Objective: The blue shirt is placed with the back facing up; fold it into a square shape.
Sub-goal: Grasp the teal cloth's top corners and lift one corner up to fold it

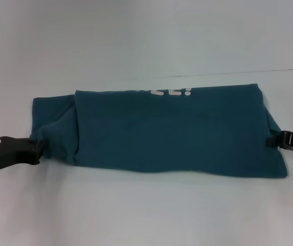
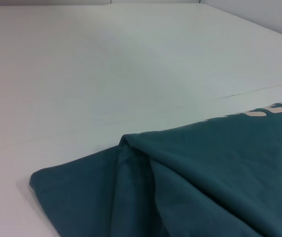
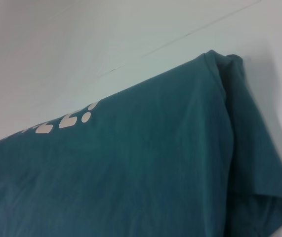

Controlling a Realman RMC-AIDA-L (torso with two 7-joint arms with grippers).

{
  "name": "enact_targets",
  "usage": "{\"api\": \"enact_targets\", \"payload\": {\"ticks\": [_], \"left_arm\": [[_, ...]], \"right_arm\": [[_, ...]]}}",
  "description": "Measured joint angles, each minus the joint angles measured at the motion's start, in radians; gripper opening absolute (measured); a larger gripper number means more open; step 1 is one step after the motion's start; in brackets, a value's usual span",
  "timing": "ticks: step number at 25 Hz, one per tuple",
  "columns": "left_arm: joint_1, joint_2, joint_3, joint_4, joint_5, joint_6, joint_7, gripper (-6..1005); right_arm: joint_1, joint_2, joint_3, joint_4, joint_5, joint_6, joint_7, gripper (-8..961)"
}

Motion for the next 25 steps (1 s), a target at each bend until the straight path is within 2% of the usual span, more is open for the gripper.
{"api": "enact_targets", "payload": {"ticks": [6,25], "left_arm": [[0.006,0.000,-0.013,0.003,0.000,0.000,-0.003,13],[0.016,0.003,-0.060,0.014,0.007,0.000,-0.003,14]], "right_arm": [[-0.023,0.000,0.016,-0.005,0.047,-0.008,-0.041,32],[-0.083,-0.046,0.053,-0.010,0.066,-0.012,-0.024,81]]}}
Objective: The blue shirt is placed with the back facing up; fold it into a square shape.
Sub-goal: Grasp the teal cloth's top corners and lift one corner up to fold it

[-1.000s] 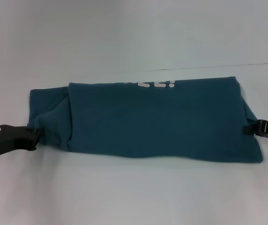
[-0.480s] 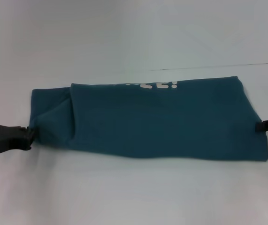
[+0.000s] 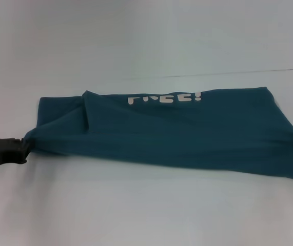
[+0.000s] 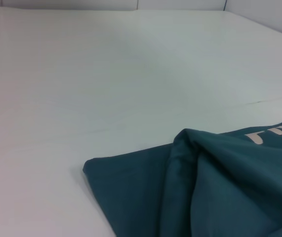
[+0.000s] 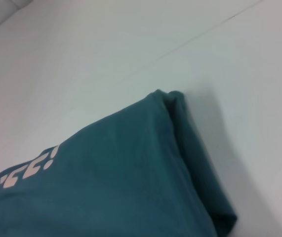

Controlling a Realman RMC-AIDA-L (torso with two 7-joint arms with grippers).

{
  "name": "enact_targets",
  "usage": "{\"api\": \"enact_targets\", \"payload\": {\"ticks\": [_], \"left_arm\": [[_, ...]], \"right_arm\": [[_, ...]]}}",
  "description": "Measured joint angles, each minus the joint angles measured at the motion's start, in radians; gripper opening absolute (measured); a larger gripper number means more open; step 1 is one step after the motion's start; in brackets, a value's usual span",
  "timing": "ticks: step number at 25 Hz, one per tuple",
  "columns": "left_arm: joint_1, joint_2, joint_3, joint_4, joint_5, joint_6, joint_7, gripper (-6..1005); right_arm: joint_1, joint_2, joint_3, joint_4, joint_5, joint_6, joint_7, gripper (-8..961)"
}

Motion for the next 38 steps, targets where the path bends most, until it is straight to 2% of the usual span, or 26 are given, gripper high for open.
{"api": "enact_targets", "payload": {"ticks": [7,12,17,23,25,28,35,38], "left_arm": [[0.005,0.000,0.000,0.000,0.004,0.004,0.003,15],[0.006,0.000,0.000,0.000,0.004,0.016,0.002,16],[0.012,0.000,0.001,0.024,0.025,0.075,0.002,17],[0.026,-0.003,-0.001,0.091,0.037,0.103,-0.021,156],[0.026,-0.004,-0.005,0.100,0.029,0.095,-0.030,250],[0.020,-0.004,-0.014,0.107,0.004,0.074,-0.057,392],[0.000,-0.004,-0.012,0.096,-0.052,0.021,-0.105,575],[-0.015,-0.006,0.002,0.065,-0.056,-0.016,-0.121,679]], "right_arm": [[-0.003,-0.003,0.003,-0.001,0.000,-0.008,0.001,99],[0.004,0.003,0.005,-0.001,0.000,-0.012,0.001,112],[0.009,0.000,0.016,-0.018,0.000,-0.082,-0.009,125],[-0.009,0.015,0.053,-0.120,0.035,-0.136,-0.009,141],[-0.007,0.014,0.055,-0.130,0.041,-0.145,-0.008,146],[0.002,0.008,0.054,-0.134,0.043,-0.149,-0.007,291],[0.014,0.004,0.046,-0.135,0.043,-0.151,-0.007,633],[0.015,0.004,0.047,-0.134,0.043,-0.150,-0.009,851]]}}
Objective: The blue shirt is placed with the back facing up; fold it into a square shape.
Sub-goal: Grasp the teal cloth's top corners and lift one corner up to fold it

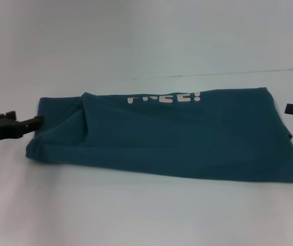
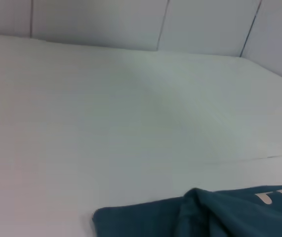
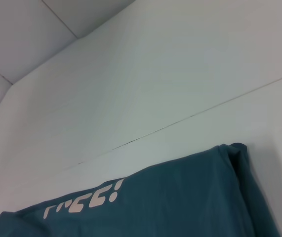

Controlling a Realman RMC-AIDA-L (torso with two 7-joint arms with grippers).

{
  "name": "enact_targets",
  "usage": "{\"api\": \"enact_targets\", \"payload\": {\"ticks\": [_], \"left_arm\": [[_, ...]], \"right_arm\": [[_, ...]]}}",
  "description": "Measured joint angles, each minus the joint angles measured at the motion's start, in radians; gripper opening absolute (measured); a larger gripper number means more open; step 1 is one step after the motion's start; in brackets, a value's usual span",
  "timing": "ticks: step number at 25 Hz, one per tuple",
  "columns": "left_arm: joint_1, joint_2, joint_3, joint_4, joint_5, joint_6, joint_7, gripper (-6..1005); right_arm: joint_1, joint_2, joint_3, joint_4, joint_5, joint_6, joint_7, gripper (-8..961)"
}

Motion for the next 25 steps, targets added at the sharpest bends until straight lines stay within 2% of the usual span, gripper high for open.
{"api": "enact_targets", "payload": {"ticks": [4,11,17,25], "left_arm": [[-0.024,-0.001,0.008,-0.046,-0.001,-0.005,-0.001,835],[-0.044,-0.001,0.031,-0.079,-0.053,-0.019,0.007,842],[-0.079,-0.001,0.083,-0.135,-0.069,-0.128,0.007,838],[-0.120,0.000,0.201,-0.186,-0.061,-0.213,0.009,834]], "right_arm": [[-0.002,0.000,-0.002,0.002,0.000,0.003,-0.001,852],[-0.008,-0.007,-0.005,0.011,-0.002,0.008,0.000,851],[-0.001,-0.013,-0.005,0.014,-0.016,0.025,0.018,849],[0.034,-0.001,-0.009,0.018,-0.080,0.041,0.053,838]]}}
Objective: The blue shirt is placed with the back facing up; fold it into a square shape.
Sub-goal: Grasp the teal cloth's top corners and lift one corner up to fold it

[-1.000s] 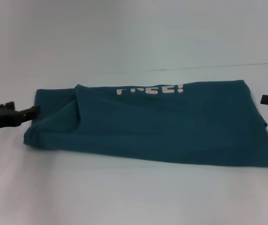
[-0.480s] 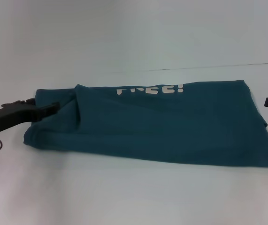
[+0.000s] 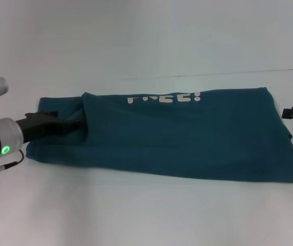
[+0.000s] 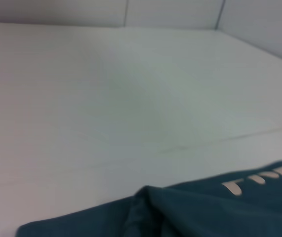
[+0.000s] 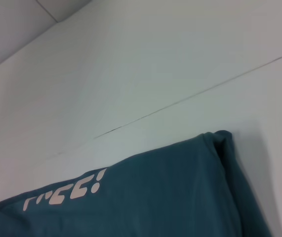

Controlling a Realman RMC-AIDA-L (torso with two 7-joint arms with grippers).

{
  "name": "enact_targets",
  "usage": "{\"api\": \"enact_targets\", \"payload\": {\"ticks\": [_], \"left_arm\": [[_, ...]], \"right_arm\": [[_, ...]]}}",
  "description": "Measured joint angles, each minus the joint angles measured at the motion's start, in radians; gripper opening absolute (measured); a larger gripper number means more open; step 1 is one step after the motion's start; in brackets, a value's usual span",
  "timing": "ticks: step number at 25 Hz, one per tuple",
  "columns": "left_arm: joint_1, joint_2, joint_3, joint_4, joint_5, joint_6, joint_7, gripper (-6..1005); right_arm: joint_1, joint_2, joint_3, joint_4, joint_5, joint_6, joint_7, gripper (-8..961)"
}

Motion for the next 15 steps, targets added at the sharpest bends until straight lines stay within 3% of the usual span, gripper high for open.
{"api": "enact_targets", "payload": {"ticks": [8,15], "left_arm": [[-0.024,-0.003,0.115,-0.042,0.001,-0.138,0.001,830],[-0.033,-0.003,0.124,-0.054,0.003,-0.212,0.001,808]], "right_arm": [[0.019,0.003,-0.006,0.012,-0.001,0.007,0.010,838],[0.019,0.004,-0.006,0.012,-0.001,0.007,0.011,839]]}}
